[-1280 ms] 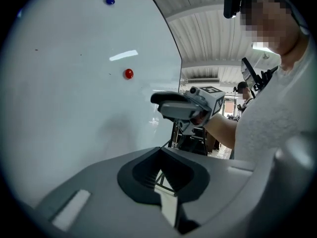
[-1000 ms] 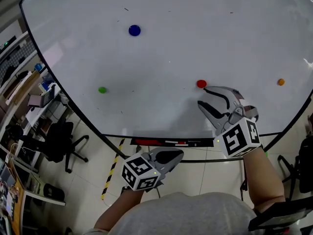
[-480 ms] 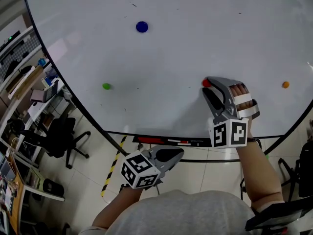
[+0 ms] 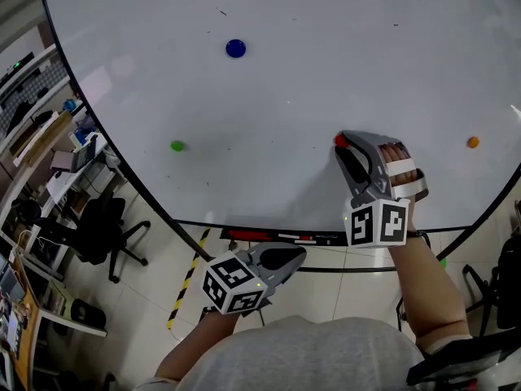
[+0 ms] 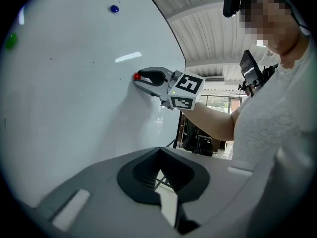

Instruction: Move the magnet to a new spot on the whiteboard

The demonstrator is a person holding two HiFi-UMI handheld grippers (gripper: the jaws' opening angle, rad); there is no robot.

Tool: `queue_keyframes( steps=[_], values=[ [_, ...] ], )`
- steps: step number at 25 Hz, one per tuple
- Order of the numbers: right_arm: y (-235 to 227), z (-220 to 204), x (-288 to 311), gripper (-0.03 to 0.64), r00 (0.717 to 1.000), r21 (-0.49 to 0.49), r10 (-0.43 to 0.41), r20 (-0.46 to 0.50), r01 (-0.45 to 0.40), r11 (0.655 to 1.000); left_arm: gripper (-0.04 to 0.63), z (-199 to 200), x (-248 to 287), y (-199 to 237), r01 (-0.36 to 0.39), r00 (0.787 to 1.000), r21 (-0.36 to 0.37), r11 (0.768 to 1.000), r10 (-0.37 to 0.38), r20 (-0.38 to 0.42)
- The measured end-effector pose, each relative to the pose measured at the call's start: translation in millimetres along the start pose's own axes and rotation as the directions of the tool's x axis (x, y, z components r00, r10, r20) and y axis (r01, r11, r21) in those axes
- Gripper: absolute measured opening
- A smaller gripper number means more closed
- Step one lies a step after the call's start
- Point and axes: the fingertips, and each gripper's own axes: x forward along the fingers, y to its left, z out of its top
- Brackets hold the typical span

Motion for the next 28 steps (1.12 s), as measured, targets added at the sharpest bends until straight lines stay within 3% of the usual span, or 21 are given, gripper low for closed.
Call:
queue_keyframes(
  steps=[5,11,16,18,21,26,28],
  values=[
    [-3,1,-1,0.124,1.0,0.024,0.004,-0.01,-0.003,1.0,-0.023,1,3,-2,0.002,1.0,-0.007,1.0,-0.001,0.004],
    [-3,2,1,0.124,0.999,0.131,0.054,-0.001,-0.053,0.99,-0.023,-2,2,1,0.006,1.0,-0.01,1.0,-0.006,0.005],
    [-2,7,-13,0.124,0.99,0.273,0.134,0.045,-0.142,0.952,-0.023,0,2,-1,0.008,1.0,-0.002,1.0,-0.008,0.008],
    [8,9,-24,0.126,0.97,0.407,0.216,0.11,-0.242,0.881,-0.023,3,1,-1,0.009,1.0,0.01,1.0,-0.009,0.01],
    [34,9,-46,0.127,0.91,0.593,0.338,0.239,-0.412,0.692,-0.023,10,-1,-1,0.015,1.0,0.028,0.999,-0.015,0.019],
    [91,5,-86,0.127,0.817,0.702,0.468,0.336,-0.549,0.454,-0.023,14,0,-1,0.032,0.999,0.018,0.999,-0.033,0.031],
    [112,7,-102,0.127,0.784,0.716,0.503,0.364,-0.581,0.387,-0.023,14,3,-2,0.038,0.999,0.011,0.999,-0.038,0.037]
  ],
)
